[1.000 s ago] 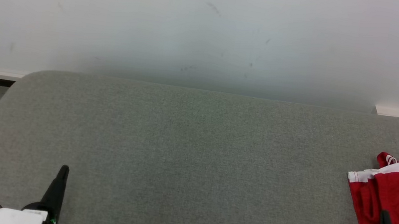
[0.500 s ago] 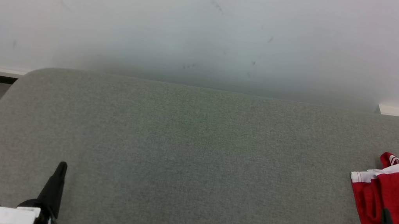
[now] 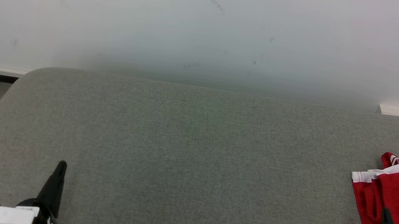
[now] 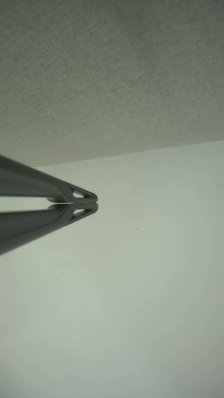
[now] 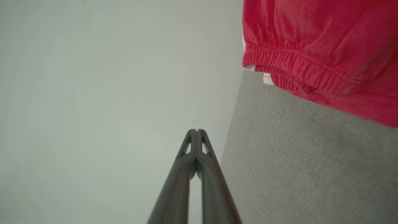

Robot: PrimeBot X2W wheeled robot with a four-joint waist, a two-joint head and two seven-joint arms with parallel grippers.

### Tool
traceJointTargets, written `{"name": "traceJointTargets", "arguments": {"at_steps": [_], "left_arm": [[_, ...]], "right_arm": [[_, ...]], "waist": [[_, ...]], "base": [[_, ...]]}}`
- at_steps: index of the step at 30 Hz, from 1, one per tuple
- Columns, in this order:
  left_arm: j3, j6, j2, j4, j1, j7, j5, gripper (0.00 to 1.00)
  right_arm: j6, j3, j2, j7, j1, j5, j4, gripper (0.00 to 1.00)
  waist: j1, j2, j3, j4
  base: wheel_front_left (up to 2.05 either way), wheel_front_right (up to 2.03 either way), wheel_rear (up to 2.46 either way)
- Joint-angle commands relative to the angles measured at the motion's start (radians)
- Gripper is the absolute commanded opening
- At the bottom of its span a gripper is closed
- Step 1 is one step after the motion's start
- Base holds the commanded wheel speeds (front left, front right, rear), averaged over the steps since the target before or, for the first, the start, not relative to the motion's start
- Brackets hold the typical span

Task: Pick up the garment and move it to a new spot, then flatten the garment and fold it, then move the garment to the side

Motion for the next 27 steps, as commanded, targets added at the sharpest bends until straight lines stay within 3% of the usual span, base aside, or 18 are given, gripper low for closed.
{"name": "traceJointTargets", "arguments": {"at_steps": [1, 27], "left_arm": [[0.002, 0.001, 0.002, -0.003, -0.008, 0.004, -0.013, 0.00], [0.002, 0.001, 0.002, -0.003, -0.008, 0.004, -0.014, 0.00]], "right_arm": [[-0.002, -0.004, 0.000, 0.003, -0.012, 0.001, -0.005, 0.00], [-0.002, -0.004, -0.001, 0.003, -0.012, 0.002, -0.005, 0.00]], "waist": [[0.0000, 0.0000, 0.000, 0.000], [0.0000, 0.0000, 0.000, 0.000]], "base": [[0.00, 0.00, 0.00], [0.00, 0.00, 0.00]]}}
